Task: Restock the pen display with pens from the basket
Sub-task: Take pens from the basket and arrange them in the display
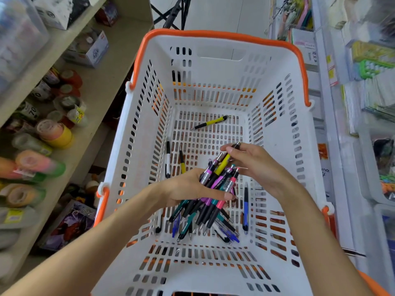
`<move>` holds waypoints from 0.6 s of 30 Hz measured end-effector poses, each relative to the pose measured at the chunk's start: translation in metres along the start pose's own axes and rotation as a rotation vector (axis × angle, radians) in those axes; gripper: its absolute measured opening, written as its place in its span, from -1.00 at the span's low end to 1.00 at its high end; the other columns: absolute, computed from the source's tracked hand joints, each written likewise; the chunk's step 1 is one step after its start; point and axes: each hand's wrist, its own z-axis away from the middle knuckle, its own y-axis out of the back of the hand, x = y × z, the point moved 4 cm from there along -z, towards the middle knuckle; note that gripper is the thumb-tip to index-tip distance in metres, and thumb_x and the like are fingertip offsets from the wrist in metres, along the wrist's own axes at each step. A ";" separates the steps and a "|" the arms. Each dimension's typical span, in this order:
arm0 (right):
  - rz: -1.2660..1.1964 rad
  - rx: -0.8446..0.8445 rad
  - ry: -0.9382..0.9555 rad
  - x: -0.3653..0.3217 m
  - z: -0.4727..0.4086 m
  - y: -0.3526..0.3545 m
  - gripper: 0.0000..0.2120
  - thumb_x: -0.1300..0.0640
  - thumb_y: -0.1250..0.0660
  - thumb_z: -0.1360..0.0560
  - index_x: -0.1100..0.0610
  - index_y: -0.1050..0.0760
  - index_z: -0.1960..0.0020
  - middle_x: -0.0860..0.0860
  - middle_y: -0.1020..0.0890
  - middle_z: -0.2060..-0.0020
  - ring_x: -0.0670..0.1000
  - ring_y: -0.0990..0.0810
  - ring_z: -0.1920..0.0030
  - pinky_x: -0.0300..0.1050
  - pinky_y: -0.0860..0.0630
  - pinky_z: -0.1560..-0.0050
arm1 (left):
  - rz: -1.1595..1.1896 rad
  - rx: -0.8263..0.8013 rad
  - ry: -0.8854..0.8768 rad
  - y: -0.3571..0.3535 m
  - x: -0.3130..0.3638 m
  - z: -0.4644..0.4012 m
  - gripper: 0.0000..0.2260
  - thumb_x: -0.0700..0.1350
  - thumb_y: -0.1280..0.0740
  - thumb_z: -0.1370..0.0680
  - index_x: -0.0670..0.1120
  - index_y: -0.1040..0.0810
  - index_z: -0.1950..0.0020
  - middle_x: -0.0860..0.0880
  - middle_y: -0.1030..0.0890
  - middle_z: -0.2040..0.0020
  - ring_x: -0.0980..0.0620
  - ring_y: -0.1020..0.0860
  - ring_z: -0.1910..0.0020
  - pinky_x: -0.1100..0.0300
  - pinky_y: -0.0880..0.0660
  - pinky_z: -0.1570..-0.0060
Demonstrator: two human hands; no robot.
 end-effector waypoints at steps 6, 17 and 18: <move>0.000 -0.116 -0.021 -0.008 0.003 0.002 -0.82 0.18 -0.24 -0.58 0.14 -0.60 -0.06 0.04 -0.69 0.09 -0.04 -0.65 0.11 -0.12 -0.54 -0.03 | 0.014 -0.048 0.060 0.002 -0.003 -0.001 -0.49 0.10 -0.56 -0.33 -0.10 -0.55 -0.17 -0.11 -0.66 -0.06 -0.08 -0.63 -0.09 -0.03 -0.49 -0.22; 0.131 -0.229 -0.088 -0.003 0.006 -0.003 -0.83 0.06 -0.45 -0.41 0.07 -0.64 0.02 0.00 -0.72 0.11 -0.07 -0.68 0.06 -0.25 -0.55 0.08 | 0.160 -0.285 0.203 -0.006 0.003 0.008 -0.82 -0.10 -0.40 -0.45 -0.07 -0.53 -0.02 0.02 -0.63 0.23 0.08 -0.59 0.22 0.21 -0.56 0.10; 0.128 -0.237 -0.108 -0.002 0.007 -0.004 -0.82 0.08 -0.45 -0.41 0.08 -0.65 0.00 0.00 -0.72 0.11 -0.08 -0.68 0.06 -0.28 -0.55 0.10 | 0.133 -0.296 0.212 -0.007 0.002 0.009 -0.85 -0.11 -0.38 -0.48 -0.07 -0.52 -0.02 0.03 -0.63 0.22 0.07 -0.58 0.21 0.21 -0.56 0.09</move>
